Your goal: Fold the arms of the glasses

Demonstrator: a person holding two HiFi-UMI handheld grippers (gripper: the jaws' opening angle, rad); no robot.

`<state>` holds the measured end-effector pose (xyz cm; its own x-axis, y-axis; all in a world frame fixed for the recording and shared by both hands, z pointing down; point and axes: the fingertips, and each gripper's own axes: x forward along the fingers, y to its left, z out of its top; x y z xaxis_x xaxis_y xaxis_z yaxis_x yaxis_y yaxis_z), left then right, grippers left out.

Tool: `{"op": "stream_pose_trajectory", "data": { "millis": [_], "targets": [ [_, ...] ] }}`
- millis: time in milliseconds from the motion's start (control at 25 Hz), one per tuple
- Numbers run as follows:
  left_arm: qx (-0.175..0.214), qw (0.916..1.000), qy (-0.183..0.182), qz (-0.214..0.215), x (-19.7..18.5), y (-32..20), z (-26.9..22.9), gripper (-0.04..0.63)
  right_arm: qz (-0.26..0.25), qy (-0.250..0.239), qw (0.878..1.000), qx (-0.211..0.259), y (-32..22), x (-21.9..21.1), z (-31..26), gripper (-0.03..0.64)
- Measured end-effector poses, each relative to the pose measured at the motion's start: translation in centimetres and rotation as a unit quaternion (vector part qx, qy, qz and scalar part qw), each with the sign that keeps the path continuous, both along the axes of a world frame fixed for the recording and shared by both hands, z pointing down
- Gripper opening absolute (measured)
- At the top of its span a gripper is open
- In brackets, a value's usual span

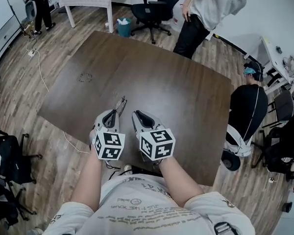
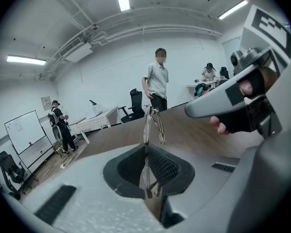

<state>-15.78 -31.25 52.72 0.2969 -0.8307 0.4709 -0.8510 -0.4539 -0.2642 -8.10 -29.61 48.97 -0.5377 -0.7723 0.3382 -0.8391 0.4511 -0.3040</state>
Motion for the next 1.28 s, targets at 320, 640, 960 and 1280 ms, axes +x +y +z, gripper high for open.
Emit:
{"op": "stream_pose_trajectory", "data": {
  "millis": [320, 640, 960, 1280],
  "targets": [
    [0.042, 0.9989, 0.021, 0.003, -0.1, 2.3, -2.7, 0.033, -0.031, -0.014, 0.999, 0.015, 1.2, -3.0, -1.7, 0.071],
    [0.059, 0.9981, 0.015, 0.012, 0.1, 3.8, -3.5, 0.034, -0.039, -0.024, 0.999, 0.012, 1.8, -4.2, -2.1, 0.071],
    [0.065, 0.9978, 0.012, 0.012, -0.3, 4.5, -3.8, 0.034, -0.047, -0.007, 0.999, 0.019, 2.4, -4.9, -1.8, 0.06],
    [0.064, 0.9979, 0.008, 0.006, -0.5, 4.8, -3.4, 0.034, -0.057, 0.018, 0.998, 0.024, 2.8, -4.7, -1.4, 0.048]
  ]
}}
